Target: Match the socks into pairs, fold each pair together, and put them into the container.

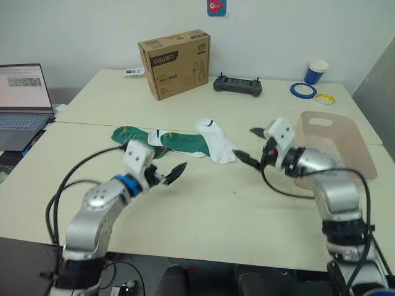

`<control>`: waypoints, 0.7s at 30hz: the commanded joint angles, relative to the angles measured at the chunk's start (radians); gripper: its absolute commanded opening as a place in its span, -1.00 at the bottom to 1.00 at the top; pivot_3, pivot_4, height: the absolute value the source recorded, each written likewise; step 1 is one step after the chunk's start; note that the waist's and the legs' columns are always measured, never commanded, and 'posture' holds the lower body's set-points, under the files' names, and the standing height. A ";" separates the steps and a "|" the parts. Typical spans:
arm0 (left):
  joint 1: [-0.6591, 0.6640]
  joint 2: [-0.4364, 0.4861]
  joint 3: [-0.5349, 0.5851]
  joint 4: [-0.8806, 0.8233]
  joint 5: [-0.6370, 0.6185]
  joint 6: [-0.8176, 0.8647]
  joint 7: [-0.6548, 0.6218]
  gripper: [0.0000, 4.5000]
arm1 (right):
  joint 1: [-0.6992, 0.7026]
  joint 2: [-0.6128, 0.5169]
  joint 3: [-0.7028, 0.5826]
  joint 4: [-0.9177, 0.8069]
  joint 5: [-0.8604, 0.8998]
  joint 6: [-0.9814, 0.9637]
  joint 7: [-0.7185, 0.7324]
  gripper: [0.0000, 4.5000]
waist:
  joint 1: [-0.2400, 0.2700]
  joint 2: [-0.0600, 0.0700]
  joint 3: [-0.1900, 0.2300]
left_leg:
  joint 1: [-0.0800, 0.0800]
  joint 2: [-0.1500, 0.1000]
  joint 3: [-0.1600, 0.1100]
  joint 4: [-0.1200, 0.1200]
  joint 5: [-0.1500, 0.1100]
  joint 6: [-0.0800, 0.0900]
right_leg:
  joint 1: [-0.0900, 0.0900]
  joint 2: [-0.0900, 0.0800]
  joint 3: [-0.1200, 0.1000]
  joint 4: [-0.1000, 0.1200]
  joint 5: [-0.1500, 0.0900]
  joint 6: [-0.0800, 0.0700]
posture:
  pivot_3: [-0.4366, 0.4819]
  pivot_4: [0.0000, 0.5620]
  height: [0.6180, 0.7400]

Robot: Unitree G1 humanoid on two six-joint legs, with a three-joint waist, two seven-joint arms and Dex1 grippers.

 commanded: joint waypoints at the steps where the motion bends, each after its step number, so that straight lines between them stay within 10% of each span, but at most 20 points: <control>1: 0.070 -0.039 0.051 -0.064 0.011 -0.100 0.054 1.00 | 0.102 0.018 -0.015 -0.066 -0.003 -0.097 -0.065 0.99 | -0.001 0.000 0.000 | 0.000 0.000 0.000 0.000 0.000 0.000 | 0.000 0.000 0.000 0.000 0.000 0.000 | -0.05 -0.47 1.00; 8: 0.264 -0.105 0.046 -0.111 0.031 -0.186 0.102 1.00 | 0.302 0.025 0.052 -0.122 -0.025 -0.163 -0.119 0.99 | -0.017 -0.005 -0.005 | 0.005 0.002 0.002 -0.002 0.000 0.000 | 0.001 0.002 0.002 0.001 -0.004 0.001 | -0.05 -0.47 1.00; 21: 0.134 -0.075 -0.005 -0.073 0.024 -0.169 0.077 1.00 | 0.135 0.039 0.097 0.039 -0.041 -0.197 -0.142 0.99 | -0.027 -0.007 -0.005 | 0.010 0.003 0.001 -0.003 0.000 0.000 | 0.006 0.004 0.002 0.001 -0.005 0.000 | -0.05 -0.47 1.00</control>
